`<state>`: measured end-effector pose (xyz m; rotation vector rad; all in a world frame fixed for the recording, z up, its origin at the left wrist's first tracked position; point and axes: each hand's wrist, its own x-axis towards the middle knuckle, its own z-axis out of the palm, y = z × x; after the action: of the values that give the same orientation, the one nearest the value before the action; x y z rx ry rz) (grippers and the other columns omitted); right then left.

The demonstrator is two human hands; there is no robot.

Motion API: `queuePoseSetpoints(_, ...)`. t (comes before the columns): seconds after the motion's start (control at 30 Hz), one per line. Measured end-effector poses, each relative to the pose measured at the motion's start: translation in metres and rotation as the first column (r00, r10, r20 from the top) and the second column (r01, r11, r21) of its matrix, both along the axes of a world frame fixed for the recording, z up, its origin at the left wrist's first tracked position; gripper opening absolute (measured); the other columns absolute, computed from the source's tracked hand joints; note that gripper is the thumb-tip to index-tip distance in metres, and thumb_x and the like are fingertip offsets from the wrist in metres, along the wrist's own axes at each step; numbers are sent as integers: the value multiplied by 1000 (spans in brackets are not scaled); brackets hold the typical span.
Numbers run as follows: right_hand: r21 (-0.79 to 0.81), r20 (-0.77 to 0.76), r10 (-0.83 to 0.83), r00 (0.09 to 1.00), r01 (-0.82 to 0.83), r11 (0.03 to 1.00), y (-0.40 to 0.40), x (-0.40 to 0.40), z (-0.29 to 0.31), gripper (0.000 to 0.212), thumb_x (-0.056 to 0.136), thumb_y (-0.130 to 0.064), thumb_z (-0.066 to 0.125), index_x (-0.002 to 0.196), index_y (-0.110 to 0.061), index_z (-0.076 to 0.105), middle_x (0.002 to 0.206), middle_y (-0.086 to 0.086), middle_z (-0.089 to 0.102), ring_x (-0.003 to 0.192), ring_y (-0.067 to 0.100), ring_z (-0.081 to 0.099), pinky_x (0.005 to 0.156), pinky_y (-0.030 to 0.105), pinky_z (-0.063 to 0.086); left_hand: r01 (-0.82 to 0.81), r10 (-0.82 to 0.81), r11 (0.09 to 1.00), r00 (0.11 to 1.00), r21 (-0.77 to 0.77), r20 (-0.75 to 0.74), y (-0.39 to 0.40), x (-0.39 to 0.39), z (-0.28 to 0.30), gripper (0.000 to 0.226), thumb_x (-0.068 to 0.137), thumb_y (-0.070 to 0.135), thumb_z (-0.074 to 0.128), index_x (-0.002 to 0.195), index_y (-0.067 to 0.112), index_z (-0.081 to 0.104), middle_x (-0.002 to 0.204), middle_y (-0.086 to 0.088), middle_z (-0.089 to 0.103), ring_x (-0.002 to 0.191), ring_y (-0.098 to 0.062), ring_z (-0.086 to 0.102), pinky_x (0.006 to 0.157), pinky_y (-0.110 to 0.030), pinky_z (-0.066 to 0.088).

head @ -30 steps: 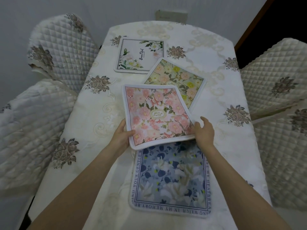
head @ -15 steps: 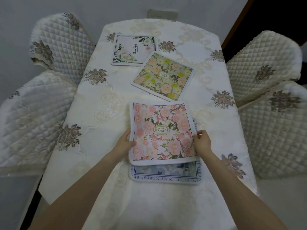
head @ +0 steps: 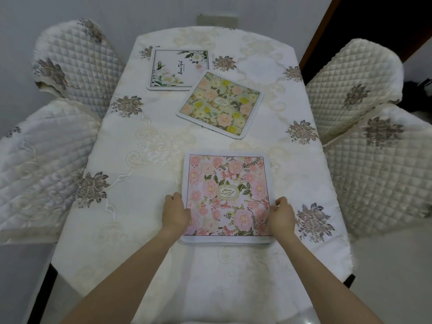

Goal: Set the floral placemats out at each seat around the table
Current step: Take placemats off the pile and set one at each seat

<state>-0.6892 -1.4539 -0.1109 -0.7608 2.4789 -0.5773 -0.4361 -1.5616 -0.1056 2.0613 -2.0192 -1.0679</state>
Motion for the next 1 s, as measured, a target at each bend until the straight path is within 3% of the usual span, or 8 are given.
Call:
queuePoseSetpoints(0.1,45,-5,24,1000,-24,999,-3,-2,1,17,92,-7,48,104,1,56,101,21,56,84,36,59,63,36,45,-13,14,1000,998,-15,57,1,-4,1,33,80,4,58,110,-3,46,115,-22,43,103,-36,46,83,-41,42)
queuePoseSetpoints(0.2,56,66,49,997,-53,997,-6,-3,-2,13,90,-3,46,90,3,58,94,24,59,76,34,58,57,29,37,-31,29,999,999,38,43,1,-7,0,33,80,7,58,110,-4,48,116,-23,44,105,-37,46,89,-41,42)
queuePoseSetpoints(0.27,67,61,55,997,-59,996,-9,-2,-5,15,90,-3,45,76,-4,50,87,19,52,72,28,49,50,25,27,-46,44,997,999,57,28,0,-7,-1,33,80,10,59,109,-4,51,114,-25,48,103,-39,49,90,-42,45)
queuePoseSetpoints(0.37,63,27,52,998,-53,997,-10,0,-7,35,89,-1,44,59,-15,32,82,14,45,71,23,40,47,23,19,-77,80,994,996,84,-39,-2,-4,-3,29,79,11,58,105,-2,55,103,-28,60,90,-42,61,85,-46,51)
queuePoseSetpoints(0.53,68,30,77,997,-79,995,-7,-5,-6,25,90,0,46,66,-6,47,64,10,46,58,23,41,45,26,22,-145,155,984,984,105,-91,-5,-1,-2,31,80,11,61,107,-2,52,102,-25,64,88,-39,63,77,-39,52)
queuePoseSetpoints(0.73,82,154,25,988,-38,996,-14,-17,-2,26,90,-7,53,65,-4,47,50,2,39,44,15,34,44,25,20,-175,202,972,964,155,-176,-12,2,-5,30,76,8,69,99,3,50,99,-16,63,77,-25,55,63,-31,40)
queuePoseSetpoints(0.9,21,271,-42,962,38,999,-17,-20,4,12,89,-17,59,83,-7,55,66,3,53,57,18,49,45,24,30,-179,224,964,944,196,-243,-13,8,-5,35,73,10,74,96,9,47,87,-4,57,77,-22,55,65,-29,42)
queuePoseSetpoints(1.0,35,264,-74,962,67,997,-17,-24,4,20,86,-13,58,69,-8,49,59,2,48,50,15,43,43,24,26,-151,217,954,944,257,-250,-12,9,-5,38,72,9,75,96,8,46,81,-1,55,78,-23,57,65,-29,43)
